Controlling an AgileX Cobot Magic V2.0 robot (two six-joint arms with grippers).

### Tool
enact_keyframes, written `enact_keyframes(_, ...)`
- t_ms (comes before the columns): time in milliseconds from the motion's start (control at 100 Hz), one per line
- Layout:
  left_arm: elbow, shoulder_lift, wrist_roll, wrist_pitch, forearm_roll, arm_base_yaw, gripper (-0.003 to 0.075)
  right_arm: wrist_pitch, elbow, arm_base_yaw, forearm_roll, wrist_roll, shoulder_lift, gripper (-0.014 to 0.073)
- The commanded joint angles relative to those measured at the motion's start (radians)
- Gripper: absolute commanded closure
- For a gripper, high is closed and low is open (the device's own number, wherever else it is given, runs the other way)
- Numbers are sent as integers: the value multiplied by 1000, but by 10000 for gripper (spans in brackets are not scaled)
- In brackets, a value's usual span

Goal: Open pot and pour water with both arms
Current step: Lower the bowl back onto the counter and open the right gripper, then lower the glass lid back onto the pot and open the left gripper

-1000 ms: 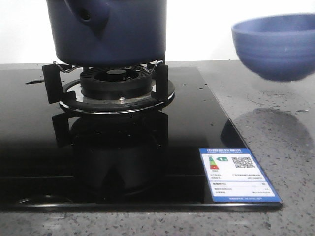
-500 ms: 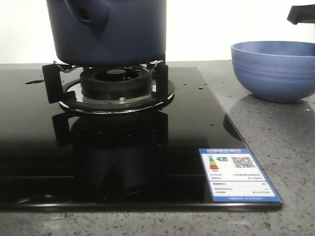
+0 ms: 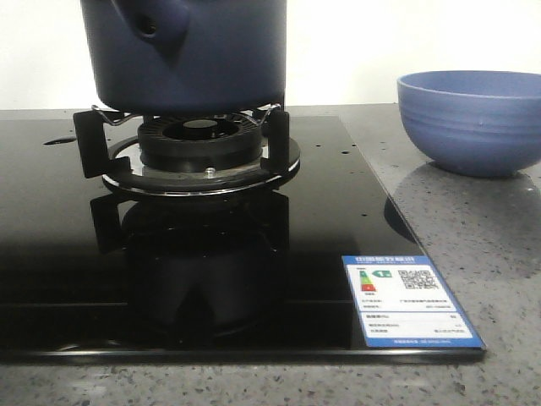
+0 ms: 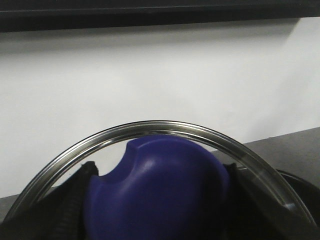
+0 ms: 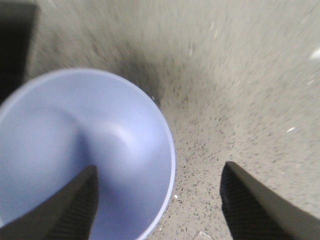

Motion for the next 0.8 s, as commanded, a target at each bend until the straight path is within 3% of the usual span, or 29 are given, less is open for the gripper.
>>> enact_keyframes(0,-34,0,57,-99,-117,-57,311,-29,-23,-3,22,-13,-92,157)
enact_keyframes(380,-36,166,175,-212,-167,-304,311,60,-19,-3,57,-30,-244,157)
enact_keyframes(790,-36,272,210,-281,-167,-377,311,72,-9,-3,57,-30,-264,157)
